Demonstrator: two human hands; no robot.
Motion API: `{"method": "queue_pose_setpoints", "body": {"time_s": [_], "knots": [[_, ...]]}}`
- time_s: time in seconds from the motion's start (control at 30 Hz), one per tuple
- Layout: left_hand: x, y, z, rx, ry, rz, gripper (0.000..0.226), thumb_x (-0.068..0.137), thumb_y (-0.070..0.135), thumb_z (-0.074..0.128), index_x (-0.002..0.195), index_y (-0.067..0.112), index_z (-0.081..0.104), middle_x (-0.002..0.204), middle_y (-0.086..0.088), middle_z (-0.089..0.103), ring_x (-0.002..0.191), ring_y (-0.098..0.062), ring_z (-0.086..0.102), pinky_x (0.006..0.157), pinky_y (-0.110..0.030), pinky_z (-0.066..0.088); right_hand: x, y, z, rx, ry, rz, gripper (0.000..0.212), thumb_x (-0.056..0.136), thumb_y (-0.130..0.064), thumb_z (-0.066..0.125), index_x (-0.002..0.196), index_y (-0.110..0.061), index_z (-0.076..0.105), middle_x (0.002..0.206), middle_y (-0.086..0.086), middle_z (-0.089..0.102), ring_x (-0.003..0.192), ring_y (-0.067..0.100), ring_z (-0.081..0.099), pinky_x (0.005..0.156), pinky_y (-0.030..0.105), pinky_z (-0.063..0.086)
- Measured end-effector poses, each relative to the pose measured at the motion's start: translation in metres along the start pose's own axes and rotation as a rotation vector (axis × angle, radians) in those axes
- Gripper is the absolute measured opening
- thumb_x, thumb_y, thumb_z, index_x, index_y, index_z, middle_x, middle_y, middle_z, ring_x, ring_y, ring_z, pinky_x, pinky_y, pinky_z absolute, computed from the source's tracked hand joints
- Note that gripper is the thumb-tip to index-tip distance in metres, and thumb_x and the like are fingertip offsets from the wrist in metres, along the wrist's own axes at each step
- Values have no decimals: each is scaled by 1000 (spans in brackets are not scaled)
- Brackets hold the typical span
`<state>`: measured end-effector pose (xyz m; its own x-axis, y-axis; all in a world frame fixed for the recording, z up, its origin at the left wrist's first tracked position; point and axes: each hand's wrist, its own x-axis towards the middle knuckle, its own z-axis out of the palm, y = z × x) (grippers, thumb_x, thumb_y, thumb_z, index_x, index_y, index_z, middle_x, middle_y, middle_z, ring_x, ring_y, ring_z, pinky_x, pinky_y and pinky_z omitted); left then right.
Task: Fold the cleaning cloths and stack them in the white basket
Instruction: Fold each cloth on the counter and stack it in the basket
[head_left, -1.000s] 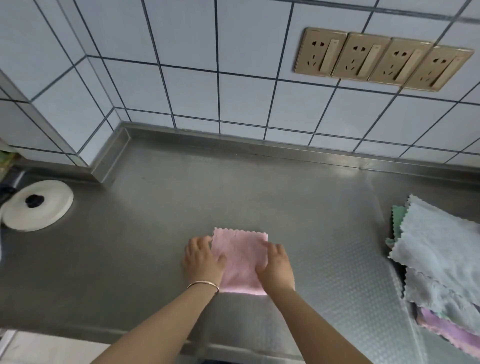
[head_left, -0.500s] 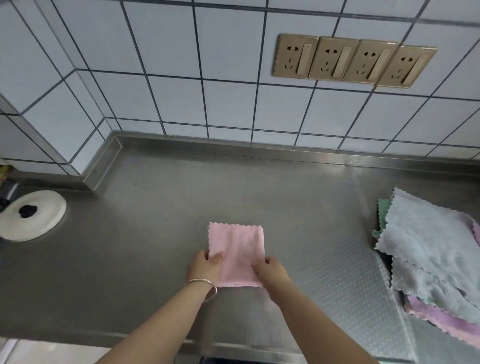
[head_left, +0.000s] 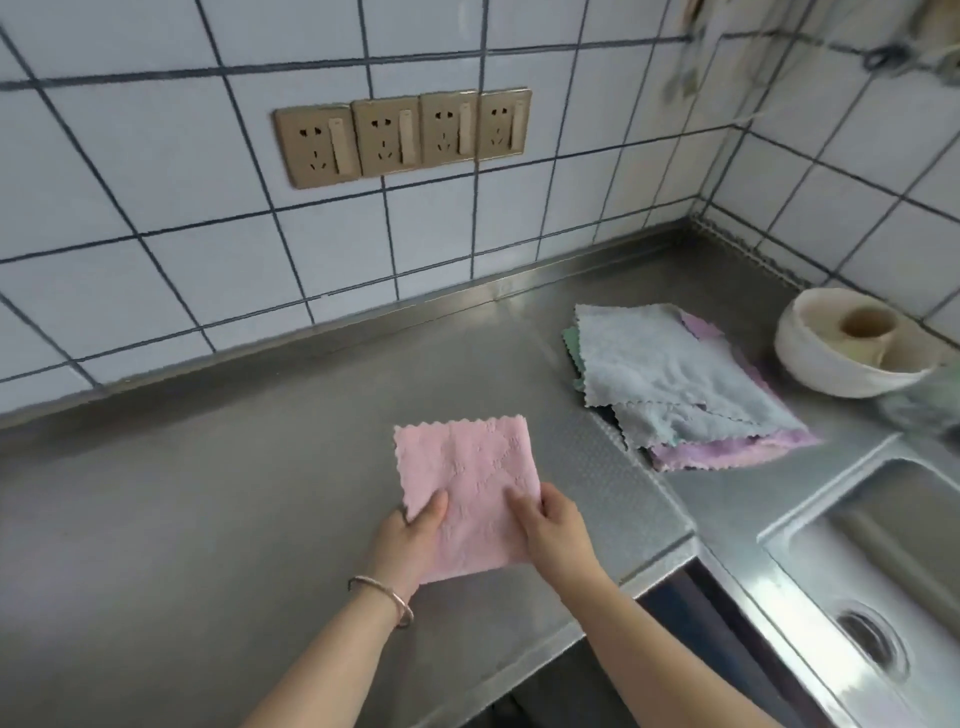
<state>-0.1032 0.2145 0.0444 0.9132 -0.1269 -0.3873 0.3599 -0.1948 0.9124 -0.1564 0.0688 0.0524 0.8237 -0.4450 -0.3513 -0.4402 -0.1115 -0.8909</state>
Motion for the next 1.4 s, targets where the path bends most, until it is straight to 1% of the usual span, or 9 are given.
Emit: {"method": "queue_pose_setpoints", "body": {"time_s": [0.13, 0.33, 0.47, 0.63, 0.73, 0.9, 1.07, 1.27, 1.4], "knots": [[-11, -8, 24, 243, -148, 140, 43, 79, 52, 54, 61, 13, 47, 55, 3, 45, 55, -17, 43, 56, -32, 36, -48, 24, -15, 126, 293, 47, 18, 95, -31, 49, 95, -16, 59, 93, -1, 66, 87, 16, 63, 67, 22, 51], [-71, -20, 85, 422, -501, 300, 28, 90, 29, 56, 65, 18, 51, 58, 5, 53, 64, -25, 54, 59, -30, 36, -146, 68, -45, 267, 732, 112, 13, 97, -21, 45, 88, -15, 53, 81, -6, 58, 73, 9, 55, 54, 7, 43], [-147, -33, 130, 481, -759, 419, 29, 91, 31, 55, 79, 6, 63, 67, -8, 62, 77, -37, 58, 59, -27, 34, -227, 104, -79, 341, 976, 158, 18, 97, -20, 45, 82, -17, 53, 77, -2, 58, 67, 8, 53, 52, 10, 42], [-263, -54, 182, 587, -1119, 580, 29, 91, 34, 52, 67, 19, 57, 65, 2, 60, 70, -25, 56, 55, -23, 41, -340, 155, -111, 474, 1291, 196, 19, 96, -17, 49, 79, -8, 54, 71, -2, 56, 60, 3, 50, 52, 11, 39], [-343, -82, 206, 599, -1298, 645, 34, 92, 33, 53, 93, 2, 66, 88, -15, 69, 92, -31, 63, 74, -38, 49, -415, 184, -125, 533, 1469, 228, 29, 96, -14, 49, 67, -16, 45, 61, -9, 44, 49, -4, 42, 50, 10, 36], [-482, -140, 240, 647, -1565, 731, 21, 91, 41, 50, 86, 25, 63, 76, 8, 65, 76, -17, 63, 59, -28, 48, -543, 241, -147, 621, 1715, 324, 26, 95, -19, 50, 82, 4, 51, 74, 6, 50, 69, 13, 46, 55, 17, 37], [-614, -182, 248, 641, -1779, 755, 17, 92, 38, 50, 85, 27, 61, 77, 10, 64, 71, -11, 62, 57, -24, 49, -666, 275, -161, 573, 1918, 402, 19, 95, -17, 50, 90, 0, 56, 75, 0, 55, 70, 14, 50, 51, 6, 39], [-723, -225, 272, 667, -1938, 790, 15, 92, 38, 50, 87, 29, 61, 81, 13, 64, 77, -10, 62, 66, -30, 52, -756, 322, -180, 589, 2037, 577, 27, 94, -28, 52, 81, -4, 53, 76, 7, 60, 72, 23, 56, 65, 34, 45], [-788, -252, 310, 660, -1983, 812, 16, 91, 38, 51, 78, 32, 58, 79, 13, 64, 75, -11, 62, 66, -32, 52, -805, 357, -220, 545, 2095, 641, 27, 92, -31, 52, 91, -5, 59, 87, 7, 67, 84, 23, 63, 76, 42, 51]]}}
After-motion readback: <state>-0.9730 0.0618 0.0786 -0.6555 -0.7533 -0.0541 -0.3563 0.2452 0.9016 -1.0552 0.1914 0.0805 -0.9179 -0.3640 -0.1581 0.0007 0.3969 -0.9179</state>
